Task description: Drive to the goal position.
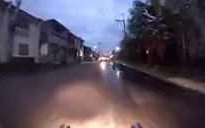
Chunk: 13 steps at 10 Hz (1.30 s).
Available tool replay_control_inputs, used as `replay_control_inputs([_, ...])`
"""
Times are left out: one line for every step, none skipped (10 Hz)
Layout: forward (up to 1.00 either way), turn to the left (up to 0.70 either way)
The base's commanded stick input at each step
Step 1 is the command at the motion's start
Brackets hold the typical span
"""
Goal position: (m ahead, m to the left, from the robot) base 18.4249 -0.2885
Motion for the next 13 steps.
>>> replay_control_inputs([0.50,0.00])
replay_control_inputs([0.50,0.00])
replay_control_inputs([0.50,0.00])
replay_control_inputs([0.50,0.00])
replay_control_inputs([0.50,-0.01])
replay_control_inputs([0.50,-0.22])
replay_control_inputs([0.50,-0.42])
replay_control_inputs([0.50,-0.50])
replay_control_inputs([0.50,-0.50])
replay_control_inputs([0.50,-0.50])
replay_control_inputs([0.50,-0.50])
replay_control_inputs([0.50,0.00])
replay_control_inputs([0.50,0.00])
